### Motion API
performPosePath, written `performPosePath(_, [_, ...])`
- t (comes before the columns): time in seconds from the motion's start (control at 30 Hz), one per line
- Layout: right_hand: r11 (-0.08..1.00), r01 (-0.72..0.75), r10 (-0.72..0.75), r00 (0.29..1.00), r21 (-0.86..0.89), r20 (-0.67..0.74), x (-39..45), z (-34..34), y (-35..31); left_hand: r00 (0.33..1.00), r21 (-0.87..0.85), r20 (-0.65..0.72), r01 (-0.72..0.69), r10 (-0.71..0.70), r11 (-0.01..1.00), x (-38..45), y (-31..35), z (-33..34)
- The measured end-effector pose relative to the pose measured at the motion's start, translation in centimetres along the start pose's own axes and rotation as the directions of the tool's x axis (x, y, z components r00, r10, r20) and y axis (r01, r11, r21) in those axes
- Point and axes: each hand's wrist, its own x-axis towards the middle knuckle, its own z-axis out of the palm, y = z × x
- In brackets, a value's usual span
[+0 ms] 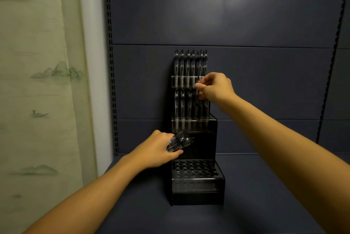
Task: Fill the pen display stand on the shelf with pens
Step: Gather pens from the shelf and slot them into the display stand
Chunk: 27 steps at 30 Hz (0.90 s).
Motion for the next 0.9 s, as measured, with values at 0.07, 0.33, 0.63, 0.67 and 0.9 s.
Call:
performPosePath(0.07, [1.000, -0.007, 0.007, 1.000, -0.011, -0.002, 0.0, 0.2, 0.2, 1.000, -0.008, 0.001, 0.003, -0.003, 1.000, -0.1, -0.2, 0.1])
performPosePath(0.33, [0.998, -0.014, 0.012, 0.999, -0.065, -0.034, 0.3, 0.5, 0.5, 1.000, -0.019, -0.001, 0.011, -0.011, 1.000, -0.4, -0.6, 0.3])
performPosePath(0.63, [0.988, -0.021, 0.017, 1.000, -0.150, -0.026, 0.6, 0.4, 0.2, 1.000, -0.029, 0.002, 0.009, -0.009, 1.000, -0.2, -0.8, 0.4])
performPosePath(0.67, [0.986, -0.023, 0.020, 1.000, -0.166, -0.020, 0.7, 0.4, 0.1, 1.000, -0.031, 0.002, 0.010, -0.010, 0.999, -0.2, -0.8, 0.4])
performPosePath(0.9, [0.954, 0.000, 0.007, 1.000, -0.299, 0.025, 1.0, 0.7, -0.9, 1.000, -0.030, 0.013, 0.014, -0.014, 0.999, 0.1, -1.0, 0.6])
